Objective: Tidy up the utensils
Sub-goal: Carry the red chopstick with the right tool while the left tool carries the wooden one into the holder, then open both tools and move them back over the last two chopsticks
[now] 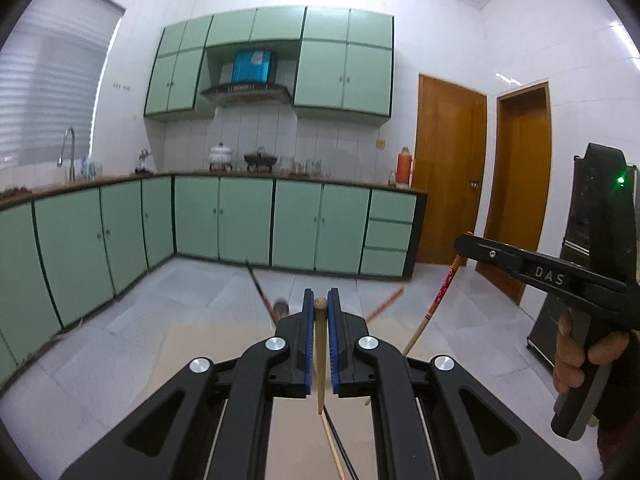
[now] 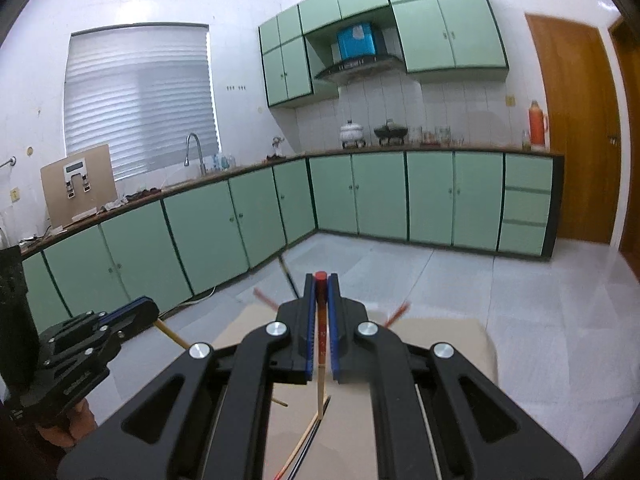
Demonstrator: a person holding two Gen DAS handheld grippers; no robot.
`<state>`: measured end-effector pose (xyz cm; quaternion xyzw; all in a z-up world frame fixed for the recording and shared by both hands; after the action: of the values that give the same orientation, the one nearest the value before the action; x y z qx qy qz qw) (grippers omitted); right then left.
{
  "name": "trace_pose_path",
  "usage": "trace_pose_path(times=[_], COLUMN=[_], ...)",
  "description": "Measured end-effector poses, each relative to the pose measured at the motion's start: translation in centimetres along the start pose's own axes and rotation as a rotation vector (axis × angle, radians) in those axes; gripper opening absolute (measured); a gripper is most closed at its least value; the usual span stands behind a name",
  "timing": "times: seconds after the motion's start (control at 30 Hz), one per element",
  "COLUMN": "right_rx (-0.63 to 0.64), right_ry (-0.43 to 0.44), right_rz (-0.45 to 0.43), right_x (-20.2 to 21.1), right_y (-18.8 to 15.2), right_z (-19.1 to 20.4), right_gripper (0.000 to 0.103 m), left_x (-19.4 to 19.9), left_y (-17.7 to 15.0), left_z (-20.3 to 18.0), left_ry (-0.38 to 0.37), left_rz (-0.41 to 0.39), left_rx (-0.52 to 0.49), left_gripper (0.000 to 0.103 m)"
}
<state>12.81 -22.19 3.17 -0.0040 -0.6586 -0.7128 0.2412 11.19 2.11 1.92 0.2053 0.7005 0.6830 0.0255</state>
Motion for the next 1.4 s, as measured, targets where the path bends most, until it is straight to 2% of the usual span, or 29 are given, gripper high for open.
trace_pose_path(times=[0.3, 0.53, 0.7, 0.9, 1.2, 1.27, 1.33, 1.4], right_rx=[0.056, 0.071, 0.059, 0.044, 0.024, 0.025, 0.033, 0.024], right_ry=[-0.043, -0.075, -0.086, -0.079, -0.068, -0.07, -0.08, -0.09], right_rz=[-0.091, -0.094, -0.052, 0.011, 0.099, 0.111, 0.121, 0.104], right_x=[-2.2, -6.6, -10.6, -13.7, -15.8, -15.8, -15.8, -15.1], right_y=[6.5, 8.1, 7.0, 5.0, 1.9, 1.3, 0.8, 0.8], right_z=[-1.0, -2.6, -3.6, -4.0, -4.4, -4.1, -3.9, -3.9], right_gripper=[0.005, 0.005, 0.005, 0.005, 0.006, 0.008, 0.011, 0.025], left_x=[-3.0, -8.0, -12.3, -16.2, -18.2, -18.3, -18.2, -17.5], left_y=[6.3, 8.1, 6.9, 4.2, 1.9, 1.5, 1.4, 1.4], left_z=[-0.2, 0.2, 0.7, 2.0, 2.4, 2.3, 2.4, 2.5], left_ry=[0.015, 0.046, 0.053, 0.049, 0.053, 0.052, 0.052, 0.047], left_rz=[-0.141, -0.181, -0.13, -0.02, 0.063, 0.08, 0.087, 0.081], left_rx=[-0.026, -0.036, -0.036, -0.001, -0.023, -0.029, -0.025, -0.016], left_gripper=[0.006, 0.006, 0.006, 0.006, 0.008, 0.015, 0.027, 0.031])
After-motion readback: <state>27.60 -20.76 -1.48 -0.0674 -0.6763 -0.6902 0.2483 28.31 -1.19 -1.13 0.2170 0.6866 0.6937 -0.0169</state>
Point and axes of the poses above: each gripper's, at about its wrist camera, not at the fingertips, and x roughly against the way its jaws point, z to its left, y to its top, the point moved 1 cm from there along -x, roughly the way its jaws point, and after that the axes turned 1 degree about -x, right-handed, at the moved point
